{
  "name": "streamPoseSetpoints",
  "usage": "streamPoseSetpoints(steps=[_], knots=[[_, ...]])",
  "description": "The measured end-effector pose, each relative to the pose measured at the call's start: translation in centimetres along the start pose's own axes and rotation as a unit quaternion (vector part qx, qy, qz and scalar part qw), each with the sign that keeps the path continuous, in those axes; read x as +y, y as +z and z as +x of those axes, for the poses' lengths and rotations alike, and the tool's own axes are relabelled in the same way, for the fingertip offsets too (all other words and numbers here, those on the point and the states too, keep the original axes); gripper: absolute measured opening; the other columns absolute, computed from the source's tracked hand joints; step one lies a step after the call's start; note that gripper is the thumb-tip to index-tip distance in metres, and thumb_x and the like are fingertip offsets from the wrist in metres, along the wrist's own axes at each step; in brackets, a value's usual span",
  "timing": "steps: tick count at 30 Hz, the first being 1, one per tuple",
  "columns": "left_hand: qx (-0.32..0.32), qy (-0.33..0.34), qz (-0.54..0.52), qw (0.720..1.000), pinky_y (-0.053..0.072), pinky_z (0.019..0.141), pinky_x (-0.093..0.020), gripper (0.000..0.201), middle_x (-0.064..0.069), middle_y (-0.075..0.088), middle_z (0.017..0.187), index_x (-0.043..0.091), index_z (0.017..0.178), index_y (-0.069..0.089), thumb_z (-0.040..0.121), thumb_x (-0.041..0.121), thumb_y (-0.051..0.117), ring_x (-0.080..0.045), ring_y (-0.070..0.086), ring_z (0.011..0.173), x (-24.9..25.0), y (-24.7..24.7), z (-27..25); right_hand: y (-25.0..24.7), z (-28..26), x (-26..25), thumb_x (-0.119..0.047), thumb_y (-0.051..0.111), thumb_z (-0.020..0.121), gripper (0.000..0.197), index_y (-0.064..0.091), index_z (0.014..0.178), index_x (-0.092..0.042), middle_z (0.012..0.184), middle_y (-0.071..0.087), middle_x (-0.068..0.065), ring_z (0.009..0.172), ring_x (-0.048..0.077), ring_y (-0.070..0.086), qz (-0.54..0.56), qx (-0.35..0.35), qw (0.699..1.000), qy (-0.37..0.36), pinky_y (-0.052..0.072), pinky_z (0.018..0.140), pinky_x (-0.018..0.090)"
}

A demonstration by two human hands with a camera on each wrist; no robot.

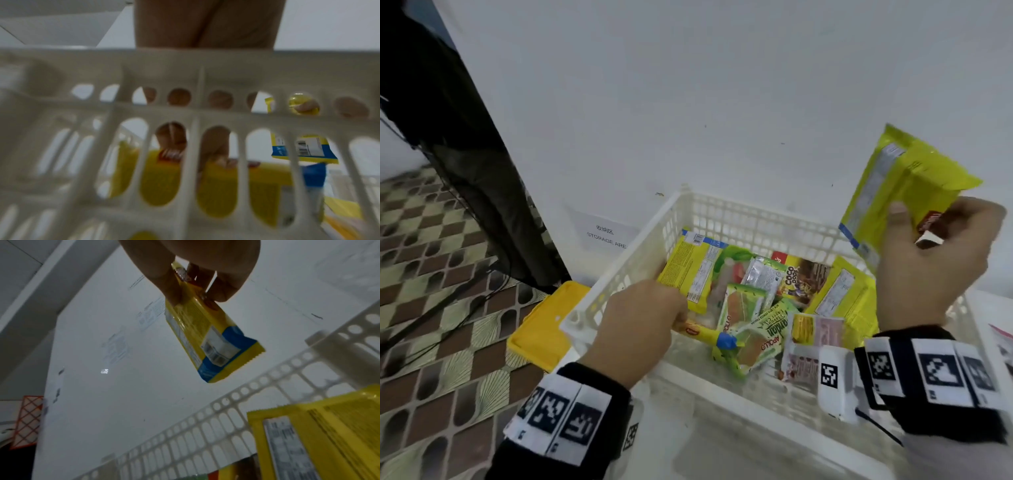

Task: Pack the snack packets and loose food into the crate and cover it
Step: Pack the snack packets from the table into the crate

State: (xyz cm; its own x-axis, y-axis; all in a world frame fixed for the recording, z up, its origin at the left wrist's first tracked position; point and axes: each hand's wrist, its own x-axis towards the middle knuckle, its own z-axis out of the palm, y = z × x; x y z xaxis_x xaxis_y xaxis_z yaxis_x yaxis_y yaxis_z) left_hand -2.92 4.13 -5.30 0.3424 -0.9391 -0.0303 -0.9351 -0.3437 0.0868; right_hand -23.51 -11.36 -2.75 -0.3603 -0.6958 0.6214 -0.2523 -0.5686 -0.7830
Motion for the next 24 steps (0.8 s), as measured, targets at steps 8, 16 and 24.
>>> streamPoseSetpoints(steps=[8, 16, 24], knots=[[-0.257, 0.031, -0.001, 0.966, 0.048, 0.073, -0.031, 0.022, -0.006, 0.062, 0.098, 0.014, 0.097, 0.071, 0.078, 0.01, 0.061, -0.022, 0.059, 0.092, 0.0, -0.2, 1.5, 1.8, -0.3, -0.3, -0.026, 0.059, 0.088, 0.031, 0.034, 0.105, -0.021, 0.08, 0.053, 0.005, 0.067, 0.015, 0.051, 0.076, -0.178, 0.969, 0.156, 0.049, 0.059, 0.034], [-0.358, 0.072, 0.01, 0.931, 0.032, 0.072, -0.025, 0.065, 0.004, 0.039, 0.112, 0.049, 0.137, 0.029, 0.084, 0.028, 0.06, -0.016, 0.043, 0.096, 0.2, 0.2, 2.1, 11.4, -5.1, -0.2, -0.009, 0.055, 0.092, 0.004, 0.051, 0.091, -0.008, 0.104, 0.06, 0.026, 0.089, 0.037, 0.064, 0.02, -0.47, 0.821, 0.324, 0.054, 0.078, 0.051], [-0.368, 0.037, 0.07, 0.927, 0.035, 0.07, -0.028, 0.067, -0.008, 0.017, 0.153, 0.062, 0.136, 0.018, 0.087, 0.027, 0.049, -0.028, 0.042, 0.127, 0.1, 1.0, 2.4, 13.8, -8.3, 0.0, -0.016, 0.073, 0.077, 0.098, 0.007, 0.149, -0.027, 0.154, -0.002, 0.018, 0.134, 0.04, 0.031, -0.271, -0.638, 0.709, 0.131, 0.043, 0.098, 0.043]])
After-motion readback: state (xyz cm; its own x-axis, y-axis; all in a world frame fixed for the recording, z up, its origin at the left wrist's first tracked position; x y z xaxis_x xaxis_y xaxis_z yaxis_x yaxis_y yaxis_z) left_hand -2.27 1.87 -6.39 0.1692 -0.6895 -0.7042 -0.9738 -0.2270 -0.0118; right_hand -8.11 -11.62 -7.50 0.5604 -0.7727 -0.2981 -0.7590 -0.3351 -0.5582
